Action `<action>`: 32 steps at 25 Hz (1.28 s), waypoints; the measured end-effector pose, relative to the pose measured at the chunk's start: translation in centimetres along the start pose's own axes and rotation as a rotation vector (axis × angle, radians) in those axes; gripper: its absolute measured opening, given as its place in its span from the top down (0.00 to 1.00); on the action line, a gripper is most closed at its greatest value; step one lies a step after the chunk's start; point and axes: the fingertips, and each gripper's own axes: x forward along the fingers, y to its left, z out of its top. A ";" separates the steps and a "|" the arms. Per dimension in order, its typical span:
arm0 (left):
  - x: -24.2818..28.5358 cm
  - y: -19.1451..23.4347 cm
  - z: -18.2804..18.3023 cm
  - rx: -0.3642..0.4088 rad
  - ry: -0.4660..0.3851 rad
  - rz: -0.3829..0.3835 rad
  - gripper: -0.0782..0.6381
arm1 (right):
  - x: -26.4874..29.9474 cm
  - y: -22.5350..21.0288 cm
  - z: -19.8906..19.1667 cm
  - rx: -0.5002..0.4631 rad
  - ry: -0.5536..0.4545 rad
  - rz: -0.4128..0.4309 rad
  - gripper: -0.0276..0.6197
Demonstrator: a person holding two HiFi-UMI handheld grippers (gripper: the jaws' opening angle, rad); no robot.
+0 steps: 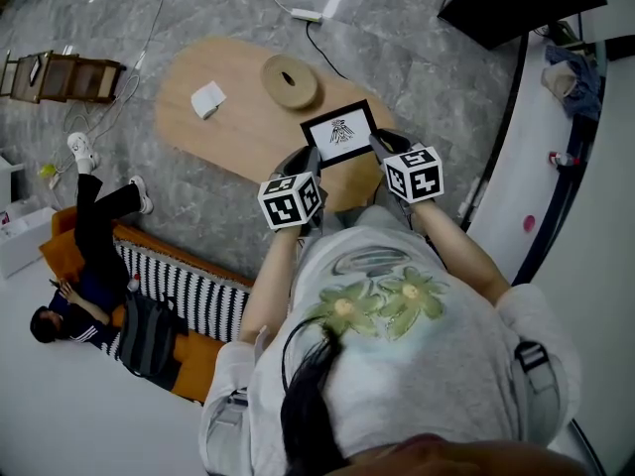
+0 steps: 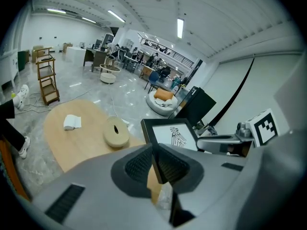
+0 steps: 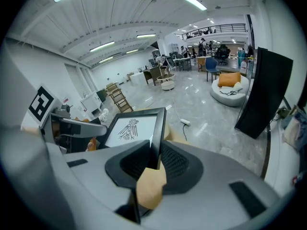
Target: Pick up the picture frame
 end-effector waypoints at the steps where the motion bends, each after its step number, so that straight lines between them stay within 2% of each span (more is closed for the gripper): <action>1: -0.2 0.0 0.1 0.001 -0.004 0.000 0.82 | -0.1 0.1 0.1 -0.001 -0.004 0.001 0.83; 22: -2.5 -1.8 0.4 0.012 -0.067 0.008 0.82 | -2.9 0.9 0.7 0.000 -0.076 0.004 0.84; 32: -3.2 -2.9 -0.3 0.039 -0.069 0.007 0.82 | -4.0 0.8 -0.5 0.017 -0.086 0.001 0.84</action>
